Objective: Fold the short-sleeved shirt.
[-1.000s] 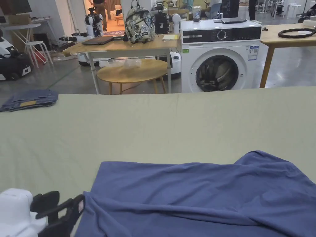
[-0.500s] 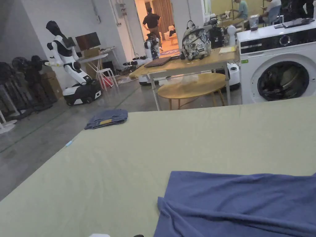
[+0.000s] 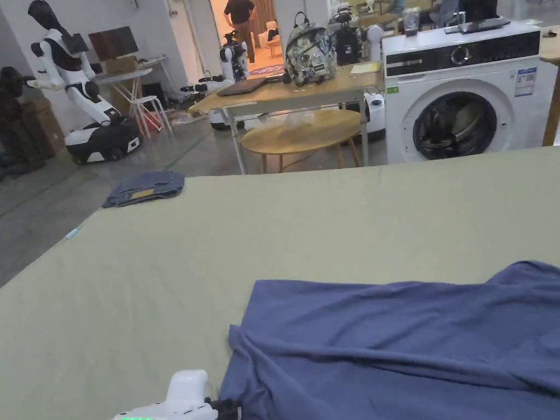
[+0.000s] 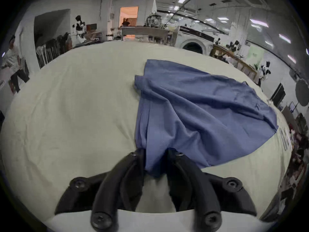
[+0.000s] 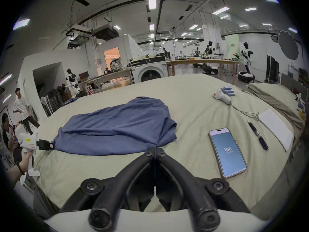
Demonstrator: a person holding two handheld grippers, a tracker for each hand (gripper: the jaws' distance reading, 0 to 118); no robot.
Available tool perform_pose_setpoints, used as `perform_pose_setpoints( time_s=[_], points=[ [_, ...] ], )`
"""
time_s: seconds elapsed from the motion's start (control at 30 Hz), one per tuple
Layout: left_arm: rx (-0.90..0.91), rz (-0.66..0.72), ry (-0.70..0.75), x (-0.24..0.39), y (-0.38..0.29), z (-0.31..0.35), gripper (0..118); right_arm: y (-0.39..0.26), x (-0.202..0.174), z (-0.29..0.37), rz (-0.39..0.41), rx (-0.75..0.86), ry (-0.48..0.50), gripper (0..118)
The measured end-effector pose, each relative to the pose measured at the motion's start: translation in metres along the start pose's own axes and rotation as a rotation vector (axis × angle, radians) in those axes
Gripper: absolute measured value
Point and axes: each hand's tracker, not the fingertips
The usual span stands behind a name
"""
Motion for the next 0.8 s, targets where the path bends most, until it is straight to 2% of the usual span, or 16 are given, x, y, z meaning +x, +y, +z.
perform_pose_setpoints(
  time_s=[0.03, 0.13, 0.17, 0.2, 0.23, 0.27, 0.33, 0.43, 0.57, 0.6, 0.63, 0.67, 0.7, 0.8],
  points=[
    [-0.016, 0.006, -0.002, 0.000, 0.001, 0.002, 3, 0.001, 0.003, -0.002, -0.010, -0.004, -0.004, 0],
    [-0.046, -0.078, 0.014, 0.012, 0.002, -0.003, 2, 0.006, 0.006, -0.013, -0.030, -0.011, 0.001, 0],
    [-0.055, -0.100, 0.024, 0.014, 0.002, -0.004, 2, 0.009, 0.005, -0.019, -0.025, -0.018, -0.006, 4],
    [-0.063, -0.099, 0.029, 0.016, 0.003, -0.006, 2, 0.013, 0.005, -0.028, -0.015, -0.043, -0.029, 33],
    [-0.090, -0.081, 0.028, 0.016, 0.006, -0.010, 2, 0.015, 0.007, -0.039, -0.002, -0.073, -0.048, 56],
    [-0.101, -0.063, 0.019, 0.015, 0.009, -0.009, 2, 0.013, 0.016, -0.054, -0.009, -0.071, -0.042, 56],
    [-0.104, -0.043, 0.004, 0.015, 0.010, -0.005, 2, 0.013, 0.027, -0.082, -0.062, -0.127, -0.039, 66],
    [-0.097, -0.033, -0.008, 0.017, 0.007, 0.000, 2, 0.013, 0.040, -0.125, -0.138, -0.187, -0.073, 65],
    [-0.092, -0.035, -0.006, 0.020, 0.007, 0.003, 2, 0.012, 0.048, -0.177, -0.158, -0.267, -0.032, 62],
    [-0.092, -0.035, -0.007, 0.021, 0.007, 0.003, 2, 0.014, 0.047, -0.184, -0.139, -0.300, -0.057, 57],
    [-0.092, -0.035, -0.007, 0.022, 0.007, 0.003, 2, 0.016, 0.043, -0.184, -0.098, -0.291, -0.092, 45],
    [-0.092, -0.035, -0.007, 0.023, 0.006, 0.004, 2, 0.020, 0.034, -0.179, -0.072, -0.264, -0.110, 20],
    [-0.090, -0.036, -0.007, 0.018, 0.007, 0.002, 2, 0.023, 0.030, -0.178, -0.056, -0.264, -0.160, 1],
    [-0.087, -0.037, -0.008, 0.021, 0.007, 0.003, 2, 0.020, 0.031, -0.183, -0.072, -0.297, -0.146, 1]
  ],
)
